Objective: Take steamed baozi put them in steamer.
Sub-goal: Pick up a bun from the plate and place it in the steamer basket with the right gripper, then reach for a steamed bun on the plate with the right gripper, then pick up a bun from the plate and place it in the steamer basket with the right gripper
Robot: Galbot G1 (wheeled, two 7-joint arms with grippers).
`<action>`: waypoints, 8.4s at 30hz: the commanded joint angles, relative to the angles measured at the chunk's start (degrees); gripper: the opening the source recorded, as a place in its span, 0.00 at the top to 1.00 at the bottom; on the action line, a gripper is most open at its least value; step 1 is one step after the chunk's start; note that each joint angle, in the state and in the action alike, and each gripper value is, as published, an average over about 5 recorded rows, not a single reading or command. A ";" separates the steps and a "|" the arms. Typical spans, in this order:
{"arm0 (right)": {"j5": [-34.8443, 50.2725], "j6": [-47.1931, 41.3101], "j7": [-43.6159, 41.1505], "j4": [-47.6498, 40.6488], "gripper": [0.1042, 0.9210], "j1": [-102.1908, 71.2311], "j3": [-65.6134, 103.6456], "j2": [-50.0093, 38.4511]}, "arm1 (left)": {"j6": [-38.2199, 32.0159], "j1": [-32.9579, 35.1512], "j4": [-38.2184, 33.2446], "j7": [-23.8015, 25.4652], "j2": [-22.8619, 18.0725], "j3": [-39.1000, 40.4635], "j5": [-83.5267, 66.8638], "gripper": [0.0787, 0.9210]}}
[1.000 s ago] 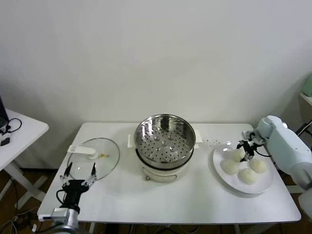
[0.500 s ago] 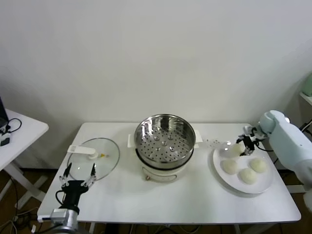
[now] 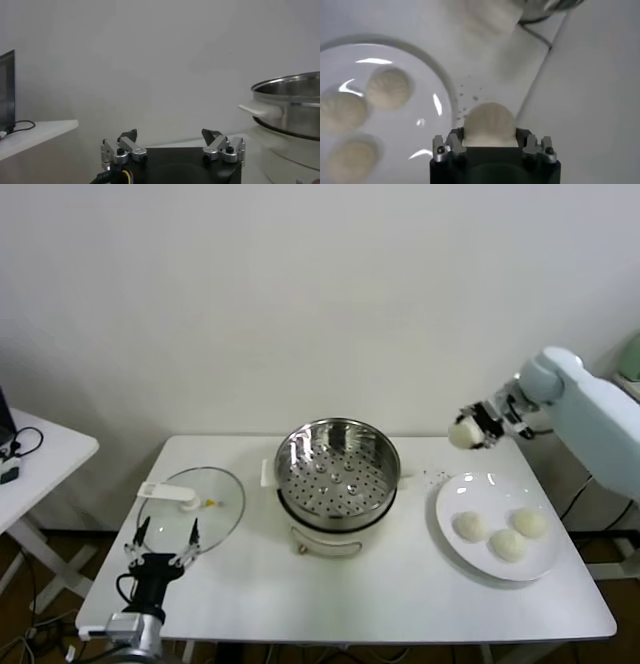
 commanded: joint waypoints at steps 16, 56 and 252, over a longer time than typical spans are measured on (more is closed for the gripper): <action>-17.91 11.21 2.47 7.78 0.29 2.69 -10.53 20.39 | 0.87 0.07 -0.99 -0.05 0.40 -0.45 0.29 0.12; -33.62 17.08 6.92 -5.78 0.15 -7.18 -4.26 27.83 | 0.63 0.82 -0.87 0.12 0.31 -0.61 -0.23 0.12; 54.44 -35.05 7.63 -15.79 0.28 10.84 -40.62 33.89 | 0.87 4.08 -3.28 -1.16 -0.37 -0.35 -2.03 0.12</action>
